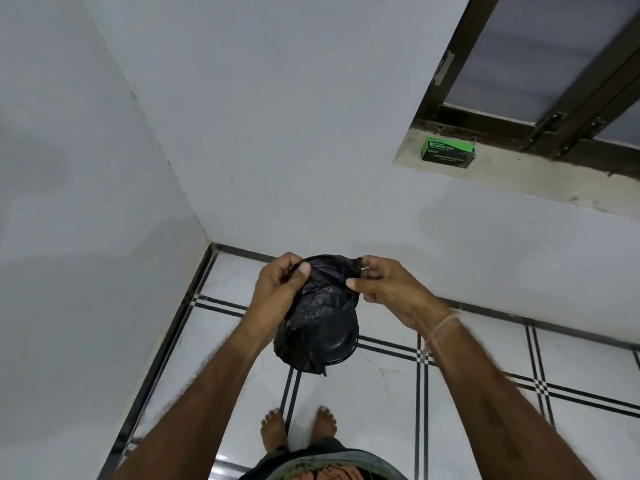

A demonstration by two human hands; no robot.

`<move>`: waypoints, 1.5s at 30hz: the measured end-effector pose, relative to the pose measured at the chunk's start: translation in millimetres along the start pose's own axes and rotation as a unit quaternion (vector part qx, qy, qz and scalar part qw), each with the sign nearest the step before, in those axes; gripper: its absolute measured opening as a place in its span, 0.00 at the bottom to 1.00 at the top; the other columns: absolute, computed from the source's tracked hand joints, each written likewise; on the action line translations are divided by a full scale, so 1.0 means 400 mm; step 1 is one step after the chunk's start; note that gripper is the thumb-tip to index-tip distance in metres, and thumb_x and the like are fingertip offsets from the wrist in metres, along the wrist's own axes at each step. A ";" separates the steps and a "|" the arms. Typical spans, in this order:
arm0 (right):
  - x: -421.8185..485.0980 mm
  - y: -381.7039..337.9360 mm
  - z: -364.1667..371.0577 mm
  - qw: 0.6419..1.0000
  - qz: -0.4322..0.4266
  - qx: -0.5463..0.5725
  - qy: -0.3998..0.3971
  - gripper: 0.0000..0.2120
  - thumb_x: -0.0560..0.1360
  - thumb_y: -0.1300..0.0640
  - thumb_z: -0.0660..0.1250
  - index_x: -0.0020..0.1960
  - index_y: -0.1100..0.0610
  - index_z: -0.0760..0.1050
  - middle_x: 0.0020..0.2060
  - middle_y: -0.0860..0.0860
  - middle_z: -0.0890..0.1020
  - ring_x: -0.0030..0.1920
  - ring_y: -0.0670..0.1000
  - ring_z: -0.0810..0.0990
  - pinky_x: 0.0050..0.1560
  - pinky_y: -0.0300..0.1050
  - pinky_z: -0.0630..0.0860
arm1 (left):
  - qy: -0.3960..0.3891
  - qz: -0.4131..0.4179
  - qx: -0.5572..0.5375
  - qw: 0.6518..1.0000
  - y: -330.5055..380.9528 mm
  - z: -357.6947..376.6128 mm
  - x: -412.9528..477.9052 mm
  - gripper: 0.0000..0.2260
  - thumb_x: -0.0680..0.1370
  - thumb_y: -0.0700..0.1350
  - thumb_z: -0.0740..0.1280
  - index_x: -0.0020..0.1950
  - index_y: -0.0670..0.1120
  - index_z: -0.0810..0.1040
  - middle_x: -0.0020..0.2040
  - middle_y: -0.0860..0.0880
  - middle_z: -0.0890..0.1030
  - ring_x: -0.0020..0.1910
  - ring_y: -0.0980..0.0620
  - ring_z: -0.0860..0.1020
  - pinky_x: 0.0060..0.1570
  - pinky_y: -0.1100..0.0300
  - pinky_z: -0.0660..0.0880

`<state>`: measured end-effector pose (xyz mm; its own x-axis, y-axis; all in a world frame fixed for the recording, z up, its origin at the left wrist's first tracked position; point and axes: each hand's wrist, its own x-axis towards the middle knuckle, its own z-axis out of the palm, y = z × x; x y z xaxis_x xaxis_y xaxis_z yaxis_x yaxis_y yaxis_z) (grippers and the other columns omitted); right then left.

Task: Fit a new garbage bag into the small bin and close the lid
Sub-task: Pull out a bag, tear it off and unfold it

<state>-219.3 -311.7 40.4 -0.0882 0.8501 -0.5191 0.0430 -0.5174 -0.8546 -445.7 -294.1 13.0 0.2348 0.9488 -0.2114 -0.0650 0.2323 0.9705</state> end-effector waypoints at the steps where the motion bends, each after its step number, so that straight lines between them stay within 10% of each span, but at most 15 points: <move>1: -0.009 0.016 -0.001 0.999 0.004 0.033 0.028 0.09 0.78 0.63 0.74 0.57 0.57 0.81 0.44 0.50 0.85 0.45 0.47 0.82 0.48 0.42 0.77 | 0.009 -0.008 -0.003 1.000 -0.004 0.001 -0.003 0.11 0.84 0.42 0.67 0.51 0.33 0.76 0.44 0.31 0.80 0.44 0.44 0.79 0.48 0.50 0.76; 9: -0.048 0.055 0.054 0.977 -0.021 0.185 0.106 0.07 0.85 0.61 0.64 0.52 0.61 0.81 0.40 0.52 0.87 0.39 0.48 0.87 0.37 0.41 0.83 | 0.025 -0.053 -0.033 0.998 -0.004 0.055 -0.030 0.11 0.80 0.49 0.71 0.56 0.42 0.84 0.51 0.43 0.88 0.52 0.45 0.86 0.47 0.60 0.82; 16: -0.061 0.052 0.057 0.977 -0.130 0.153 0.069 0.22 0.79 0.45 0.72 0.70 0.51 0.72 0.57 0.47 0.86 0.57 0.48 0.87 0.50 0.49 0.85 | 0.115 -0.039 -0.040 0.992 0.037 0.091 -0.041 0.14 0.81 0.47 0.72 0.52 0.35 0.84 0.50 0.33 0.86 0.53 0.30 0.84 0.56 0.37 0.82; 21: -0.041 0.046 0.097 0.965 -0.133 0.165 0.157 0.12 0.80 0.61 0.73 0.62 0.63 0.79 0.56 0.63 0.86 0.59 0.64 0.85 0.61 0.66 0.81 | 0.120 -0.040 -0.054 0.991 0.037 0.094 -0.066 0.13 0.82 0.49 0.69 0.55 0.38 0.84 0.51 0.35 0.87 0.54 0.34 0.85 0.55 0.42 0.83; 27: -0.043 0.055 0.079 0.965 -0.071 0.226 0.112 0.08 0.80 0.58 0.72 0.54 0.63 0.85 0.46 0.58 0.89 0.46 0.55 0.88 0.43 0.46 0.85 | 0.112 -0.101 -0.033 0.988 0.014 0.067 -0.089 0.13 0.83 0.51 0.66 0.58 0.44 0.84 0.53 0.45 0.88 0.56 0.43 0.86 0.50 0.55 0.82; 35: -0.062 0.047 0.089 0.978 -0.072 0.191 0.052 0.16 0.74 0.52 0.78 0.53 0.64 0.85 0.52 0.65 0.88 0.52 0.62 0.86 0.59 0.62 0.82 | 0.093 -0.088 -0.117 0.985 0.046 0.090 -0.076 0.20 0.84 0.55 0.65 0.58 0.38 0.85 0.51 0.38 0.88 0.49 0.42 0.88 0.42 0.58 0.83; 39: -0.086 0.038 0.086 0.979 -0.054 0.185 0.060 0.21 0.65 0.44 0.81 0.47 0.60 0.83 0.41 0.56 0.86 0.38 0.53 0.80 0.41 0.45 0.82 | 0.110 -0.128 -0.120 0.978 0.037 0.113 -0.074 0.19 0.85 0.53 0.64 0.58 0.38 0.84 0.53 0.37 0.87 0.54 0.38 0.86 0.45 0.54 0.84; 43: -0.103 0.032 0.077 0.974 -0.055 0.212 0.060 0.21 0.66 0.45 0.80 0.50 0.59 0.82 0.41 0.55 0.84 0.38 0.51 0.80 0.37 0.41 0.79 | 0.232 0.015 0.104 0.967 0.021 0.152 -0.100 0.08 0.80 0.50 0.72 0.54 0.47 0.80 0.54 0.44 0.82 0.56 0.43 0.80 0.57 0.47 0.79; 45: -0.107 0.031 0.074 0.973 -0.056 0.217 0.052 0.19 0.67 0.46 0.79 0.49 0.59 0.83 0.40 0.54 0.85 0.38 0.50 0.81 0.36 0.39 0.79 | 0.131 0.069 0.076 0.986 0.024 0.165 -0.112 0.07 0.81 0.50 0.71 0.54 0.47 0.82 0.51 0.45 0.84 0.53 0.43 0.81 0.55 0.49 0.81</move>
<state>-244.6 -357.3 52.1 0.0337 0.8977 -0.4394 -0.3873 -0.3936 -0.8337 -393.0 -348.7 39.4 -0.0257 0.9965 -0.0791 0.0726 0.0808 0.9941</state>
